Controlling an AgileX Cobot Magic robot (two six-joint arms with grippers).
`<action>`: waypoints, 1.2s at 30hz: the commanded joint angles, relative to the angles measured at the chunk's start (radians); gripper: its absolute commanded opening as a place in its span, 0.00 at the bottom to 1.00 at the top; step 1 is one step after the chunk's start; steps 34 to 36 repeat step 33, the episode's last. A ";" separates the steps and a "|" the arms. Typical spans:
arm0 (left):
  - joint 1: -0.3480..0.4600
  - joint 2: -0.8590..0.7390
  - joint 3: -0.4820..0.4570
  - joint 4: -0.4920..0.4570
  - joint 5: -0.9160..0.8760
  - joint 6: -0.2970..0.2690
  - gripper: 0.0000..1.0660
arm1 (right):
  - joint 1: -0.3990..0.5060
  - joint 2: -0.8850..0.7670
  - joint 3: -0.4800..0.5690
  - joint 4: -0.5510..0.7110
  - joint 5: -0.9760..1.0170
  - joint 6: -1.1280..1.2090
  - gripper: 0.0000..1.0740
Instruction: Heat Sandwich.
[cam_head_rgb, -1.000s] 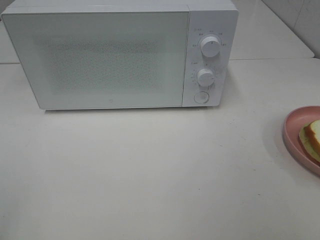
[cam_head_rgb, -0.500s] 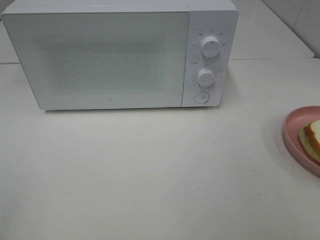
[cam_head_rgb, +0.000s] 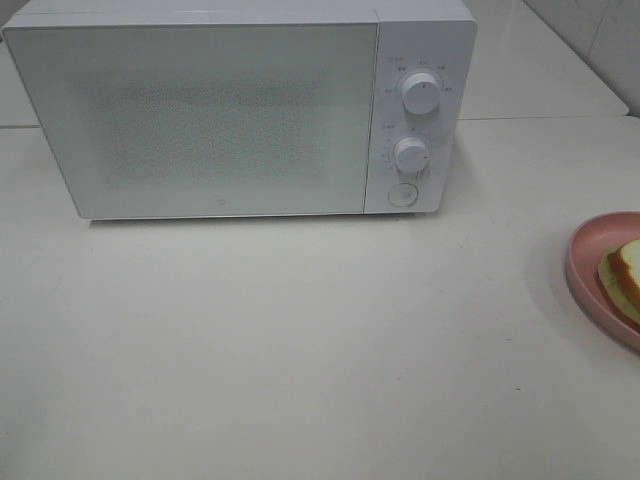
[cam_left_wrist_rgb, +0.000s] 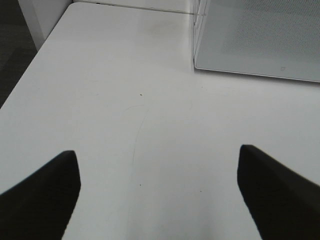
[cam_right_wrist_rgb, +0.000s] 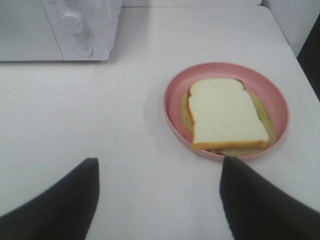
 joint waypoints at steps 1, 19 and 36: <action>0.000 -0.023 0.002 -0.010 -0.012 -0.008 0.74 | -0.004 -0.018 0.000 -0.005 -0.005 -0.014 0.62; 0.000 -0.023 0.002 -0.010 -0.012 -0.008 0.74 | -0.004 -0.018 0.000 -0.005 -0.005 -0.014 0.62; 0.000 -0.023 0.002 -0.010 -0.012 -0.008 0.74 | -0.004 -0.018 0.000 -0.005 -0.005 -0.014 0.62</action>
